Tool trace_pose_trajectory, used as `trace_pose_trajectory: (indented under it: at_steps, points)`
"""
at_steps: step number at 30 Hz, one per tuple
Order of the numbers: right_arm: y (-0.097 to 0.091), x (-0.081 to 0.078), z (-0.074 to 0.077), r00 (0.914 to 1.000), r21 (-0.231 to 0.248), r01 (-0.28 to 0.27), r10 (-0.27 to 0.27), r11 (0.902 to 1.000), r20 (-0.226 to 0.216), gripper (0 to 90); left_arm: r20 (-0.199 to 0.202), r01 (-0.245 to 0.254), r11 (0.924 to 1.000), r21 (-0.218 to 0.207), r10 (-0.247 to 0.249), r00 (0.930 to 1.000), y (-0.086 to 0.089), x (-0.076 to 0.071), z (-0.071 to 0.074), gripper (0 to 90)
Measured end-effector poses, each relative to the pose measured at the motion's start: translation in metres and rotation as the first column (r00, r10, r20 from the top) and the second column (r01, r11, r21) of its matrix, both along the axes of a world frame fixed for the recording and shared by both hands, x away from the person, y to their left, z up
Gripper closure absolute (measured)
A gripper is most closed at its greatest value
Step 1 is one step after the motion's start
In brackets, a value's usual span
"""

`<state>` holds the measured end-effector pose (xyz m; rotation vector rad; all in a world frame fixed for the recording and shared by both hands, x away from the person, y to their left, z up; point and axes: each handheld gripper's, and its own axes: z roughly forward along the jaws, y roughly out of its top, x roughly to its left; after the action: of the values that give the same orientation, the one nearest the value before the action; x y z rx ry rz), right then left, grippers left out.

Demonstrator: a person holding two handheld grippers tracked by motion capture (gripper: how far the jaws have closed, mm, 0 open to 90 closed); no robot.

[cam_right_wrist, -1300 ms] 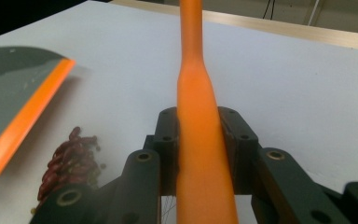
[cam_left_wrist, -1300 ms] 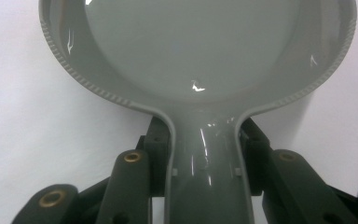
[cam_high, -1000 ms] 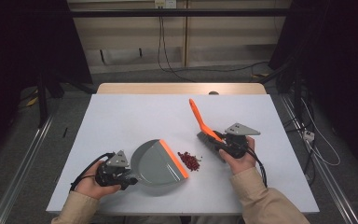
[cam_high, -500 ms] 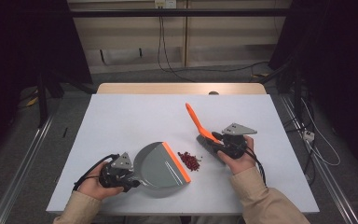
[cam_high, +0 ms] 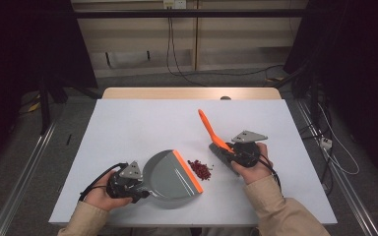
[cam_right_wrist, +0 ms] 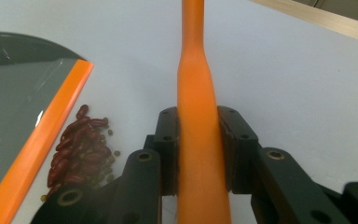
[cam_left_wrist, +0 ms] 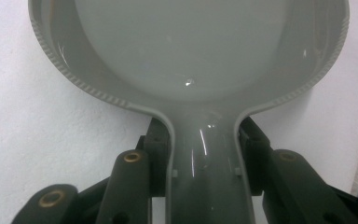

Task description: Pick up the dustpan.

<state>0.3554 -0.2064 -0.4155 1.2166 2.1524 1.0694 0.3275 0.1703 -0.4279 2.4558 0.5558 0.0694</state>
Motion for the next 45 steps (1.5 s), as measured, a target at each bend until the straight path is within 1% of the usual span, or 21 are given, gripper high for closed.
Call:
trace_pose_trajectory:
  at_steps: [3, 4, 6, 8, 11, 17, 19, 20, 22, 23, 24, 27, 28, 29, 30, 32, 33, 34, 35, 39, 45]
  points:
    - [0.0, -0.002, -0.001, 0.9998, 0.01, 0.016, -0.016, 0.9998, 0.009, 71.7, -0.001, 0.002, 1.0, 0.005, -0.002, 1.0, 0.0, 0.0, -0.001, 64.1]
    - [0.001, -0.003, -0.001, 0.9998, 0.015, 0.016, -0.016, 0.9998, 0.009, 71.7, 0.003, 0.021, 0.9995, 0.023, -0.021, 0.9998, 0.001, 0.002, 0.0, 64.0]
    - [0.003, -0.004, -0.002, 0.9997, 0.007, 0.009, -0.01, 0.9999, 0.024, 71.6, -0.007, 0.023, 0.9996, 0.018, -0.023, 0.9997, 0.002, 0.003, -0.001, 63.8]
    - [0.005, -0.005, -0.002, 0.9997, 0.005, 0.004, -0.004, 1.0, 0.026, 71.6, -0.016, 0.008, 1.0, 0.0, -0.008, 0.9998, 0.002, 0.002, -0.003, 63.6]
    - [0.004, -0.004, -0.003, 0.9995, 0.012, 0.005, -0.005, 0.9999, 0.032, 71.6, -0.03, 0.003, 1.0, -0.004, -0.004, 0.9995, 0.002, 0.002, -0.004, 63.3]
    - [0.003, -0.002, -0.004, 0.999, 0.017, 0.004, -0.004, 0.9999, 0.043, 71.2, -0.027, 0.01, 0.9999, -0.006, -0.01, 0.9996, 0.001, 0.003, -0.006, 62.9]
    - [0.004, -0.002, -0.005, 0.9989, 0.001, 0.005, -0.005, 1.0, 0.046, 70.3, -0.03, -0.003, 0.9998, -0.021, 0.003, 0.9995, 0.002, 0.002, -0.007, 60.9]
    - [0.004, -0.002, -0.007, 0.9995, -0.009, 0.004, -0.004, 0.9999, 0.033, 69.7, -0.027, 0.011, 0.9999, -0.01, -0.011, 0.9996, 0.003, 0.003, -0.006, 60.5]
    - [0.005, -0.002, -0.01, 0.9998, -0.003, 0.009, -0.009, 1.0, 0.017, 70.0, -0.023, 0.007, 0.9998, -0.018, -0.007, 0.9997, 0.003, 0.002, -0.006, 60.2]
    - [0.005, -0.003, -0.012, 0.9994, 0.009, 0.021, -0.021, 0.9997, 0.027, 70.2, -0.025, 0.003, 0.9998, -0.019, -0.004, 0.9997, 0.003, 0.001, -0.006, 60.2]
    - [0.005, -0.003, -0.012, 0.9992, 0.005, 0.025, -0.025, 0.9997, 0.032, 70.3, -0.023, 0.006, 0.9997, -0.024, -0.006, 0.9997, 0.003, 0.001, -0.007, 60.1]
    - [0.007, -0.005, -0.012, 0.9992, 0.007, 0.023, -0.023, 0.9997, 0.032, 70.6, -0.029, -0.007, 0.9993, -0.036, 0.006, 0.9996, 0.003, 0.0, -0.008, 58.1]
    - [0.008, -0.005, -0.012, 0.9992, 0.006, 0.021, -0.021, 0.9998, 0.034, 70.6, -0.024, 0.009, 0.9996, -0.026, -0.01, 0.9997, 0.003, 0.0, -0.007, 58.1]
    - [0.009, -0.005, -0.013, 0.9992, 0.008, 0.016, -0.017, 0.9998, 0.037, 70.6, -0.021, 0.009, 0.9996, -0.027, -0.01, 0.9997, 0.003, 0.0, -0.007, 58.2]
    - [0.011, -0.007, -0.013, 0.9992, 0.007, 0.017, -0.017, 0.9998, 0.035, 70.6, -0.024, -0.004, 0.9992, -0.041, 0.003, 0.9997, 0.003, -0.001, -0.007, 58.4]
    - [0.015, -0.009, -0.013, 0.999, -0.002, 0.012, -0.011, 0.9999, 0.044, 70.6, -0.025, -0.008, 0.9989, -0.046, 0.007, 0.9997, 0.004, -0.001, -0.007, 58.9]
    - [0.016, -0.01, -0.014, 0.9987, -0.004, 0.01, -0.01, 0.9999, 0.051, 70.6, -0.021, -0.009, 0.9992, -0.039, 0.008, 0.9997, 0.005, 0.0, -0.007, 61.0]
    - [0.018, -0.01, -0.014, 0.9988, -0.003, 0.006, -0.005, 1.0, 0.049, 70.6, -0.025, -0.017, 0.9989, -0.044, 0.016, 0.9996, 0.006, 0.0, -0.006, 62.5]
    - [0.019, -0.011, -0.014, 0.9987, -0.003, 0.006, -0.006, 1.0, 0.051, 70.6, -0.029, -0.021, 0.9989, -0.042, 0.02, 0.9994, 0.006, -0.001, -0.006, 62.7]
    - [0.023, -0.014, -0.016, 0.9974, -0.008, 0.009, -0.008, 0.9999, 0.071, 70.5, -0.022, -0.017, 0.9996, -0.024, 0.016, 0.9996, 0.005, 0.0, -0.005, 63.1]
    - [0.028, -0.018, -0.018, 0.9968, -0.007, 0.008, -0.007, 0.9999, 0.08, 70.4, -0.023, -0.018, 0.9995, -0.026, 0.018, 0.9996, 0.004, 0.0, -0.005, 63.2]
